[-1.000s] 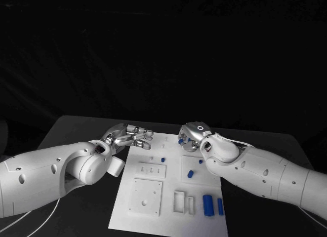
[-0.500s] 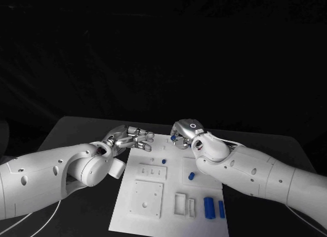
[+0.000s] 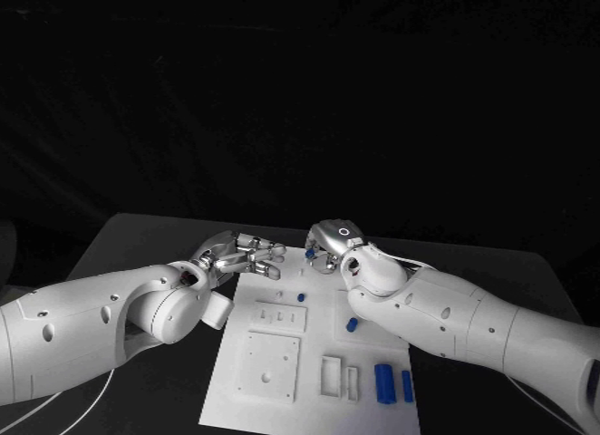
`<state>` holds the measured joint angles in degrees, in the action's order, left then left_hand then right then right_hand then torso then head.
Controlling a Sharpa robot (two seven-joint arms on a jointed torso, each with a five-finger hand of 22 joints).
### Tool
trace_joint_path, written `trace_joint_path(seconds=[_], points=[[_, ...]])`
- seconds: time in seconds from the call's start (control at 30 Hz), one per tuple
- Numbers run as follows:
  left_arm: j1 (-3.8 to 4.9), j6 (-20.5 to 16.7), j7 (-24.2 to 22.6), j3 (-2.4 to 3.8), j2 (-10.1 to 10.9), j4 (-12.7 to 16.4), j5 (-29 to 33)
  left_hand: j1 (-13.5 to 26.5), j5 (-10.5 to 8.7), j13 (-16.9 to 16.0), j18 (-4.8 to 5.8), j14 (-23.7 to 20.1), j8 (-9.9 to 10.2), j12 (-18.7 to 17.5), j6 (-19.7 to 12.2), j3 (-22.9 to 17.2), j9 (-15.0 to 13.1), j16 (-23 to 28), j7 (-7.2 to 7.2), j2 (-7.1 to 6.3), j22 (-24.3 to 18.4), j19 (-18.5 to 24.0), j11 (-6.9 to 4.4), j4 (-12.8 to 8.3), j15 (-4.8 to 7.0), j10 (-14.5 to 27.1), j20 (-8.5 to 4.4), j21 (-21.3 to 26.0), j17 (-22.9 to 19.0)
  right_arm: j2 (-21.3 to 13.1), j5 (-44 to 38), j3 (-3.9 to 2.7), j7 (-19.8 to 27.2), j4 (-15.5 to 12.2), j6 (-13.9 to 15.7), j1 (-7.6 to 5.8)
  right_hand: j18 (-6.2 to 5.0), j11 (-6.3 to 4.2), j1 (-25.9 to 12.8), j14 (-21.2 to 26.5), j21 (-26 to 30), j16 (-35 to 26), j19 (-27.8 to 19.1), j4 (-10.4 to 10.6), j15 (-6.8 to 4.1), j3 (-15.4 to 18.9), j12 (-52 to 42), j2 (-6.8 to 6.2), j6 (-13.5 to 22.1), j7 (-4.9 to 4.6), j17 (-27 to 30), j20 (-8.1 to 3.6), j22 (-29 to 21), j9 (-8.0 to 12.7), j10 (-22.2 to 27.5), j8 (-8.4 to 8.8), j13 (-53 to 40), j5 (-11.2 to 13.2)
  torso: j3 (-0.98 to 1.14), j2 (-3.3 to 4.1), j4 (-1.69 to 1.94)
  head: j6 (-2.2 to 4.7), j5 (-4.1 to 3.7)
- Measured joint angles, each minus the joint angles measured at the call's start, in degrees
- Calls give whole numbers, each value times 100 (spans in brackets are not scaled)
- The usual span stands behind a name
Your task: Assemble the parts on the task board
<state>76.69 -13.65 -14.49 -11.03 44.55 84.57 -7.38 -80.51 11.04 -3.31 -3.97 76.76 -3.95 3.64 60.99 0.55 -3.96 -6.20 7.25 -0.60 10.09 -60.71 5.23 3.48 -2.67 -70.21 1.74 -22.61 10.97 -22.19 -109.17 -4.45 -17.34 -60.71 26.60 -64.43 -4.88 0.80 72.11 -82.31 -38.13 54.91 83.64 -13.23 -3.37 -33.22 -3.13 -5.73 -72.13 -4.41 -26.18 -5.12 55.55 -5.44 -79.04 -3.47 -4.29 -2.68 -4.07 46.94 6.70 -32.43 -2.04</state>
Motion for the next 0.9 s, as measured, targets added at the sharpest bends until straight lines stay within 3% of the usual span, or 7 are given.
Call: trace_joint_path(seconds=[0.63, 0.9], points=[[13, 5, 3, 15, -8, 9, -27, 0, 0, 0, 0, 0, 0, 0, 0, 0, 0, 0, 0, 0, 1, 0, 0, 0, 0, 0, 0, 0, -1, 139, 8, 0, 101, 191, -19, 30, 4, -1, 0, 0, 55, 0, 0, -28, 1, -2, -15, 0, -11, 12, -8, 1, 121, 16, 1, 19, 0, -26, -1, 22, -8, -36, 78], [19, 10, 9, 18, -14, 40, -38, 23, 0, 0, -1, 0, 0, 0, 0, 27, 0, 0, 0, 23, -15, -45, -16, -27, 0, 16, -2, 0, 12, 230, 12, -2, 125, 315, -18, 30, 6, -2, 0, 0, 120, 0, 0, -31, 1, 1, -14, 0, -11, 12, -7, 1, 156, 22, 2, -1, 0, -26, -12, 30, 1, 10, 107]])
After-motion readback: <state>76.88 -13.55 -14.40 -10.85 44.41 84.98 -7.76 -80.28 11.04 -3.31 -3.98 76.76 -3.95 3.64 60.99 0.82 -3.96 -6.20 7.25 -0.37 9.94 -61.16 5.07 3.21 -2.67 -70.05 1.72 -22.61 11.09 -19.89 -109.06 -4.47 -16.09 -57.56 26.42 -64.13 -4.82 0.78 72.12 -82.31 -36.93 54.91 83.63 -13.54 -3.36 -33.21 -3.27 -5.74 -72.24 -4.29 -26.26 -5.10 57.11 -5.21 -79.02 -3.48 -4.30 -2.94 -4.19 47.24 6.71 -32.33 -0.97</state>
